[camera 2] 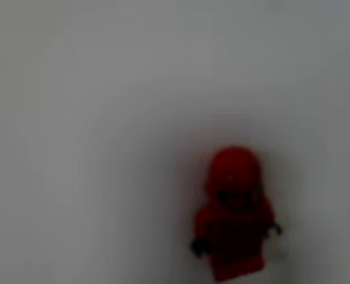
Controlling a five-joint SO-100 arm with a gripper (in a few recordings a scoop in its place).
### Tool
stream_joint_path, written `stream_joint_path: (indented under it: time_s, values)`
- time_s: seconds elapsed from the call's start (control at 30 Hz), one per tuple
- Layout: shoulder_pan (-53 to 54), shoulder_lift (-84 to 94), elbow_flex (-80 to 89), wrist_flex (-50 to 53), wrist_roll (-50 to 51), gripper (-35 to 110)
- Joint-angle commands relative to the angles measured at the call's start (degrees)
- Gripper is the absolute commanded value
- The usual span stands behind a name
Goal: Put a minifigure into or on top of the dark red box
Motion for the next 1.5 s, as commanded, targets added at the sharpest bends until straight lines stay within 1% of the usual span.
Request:
stream_joint_path:
  time_s: [0.0,0.1,0.27,0.43,0.7,1.13,1.47]
  values:
    - [0.6,-0.6,-3.1,0.0,-0.9,20]
    - [0.9,-3.1,-4.7,-0.7,-1.7,20]
    - [2.0,-9.4,-10.4,1.0,-2.8,20]
    - [3.1,-12.2,-12.0,0.9,-3.5,20]
    - [4.1,-13.4,-11.1,1.1,-4.3,20]
    - [2.3,-18.8,-18.4,4.3,-3.8,20]
    - [3.8,-18.9,-17.8,5.3,-5.0,20]
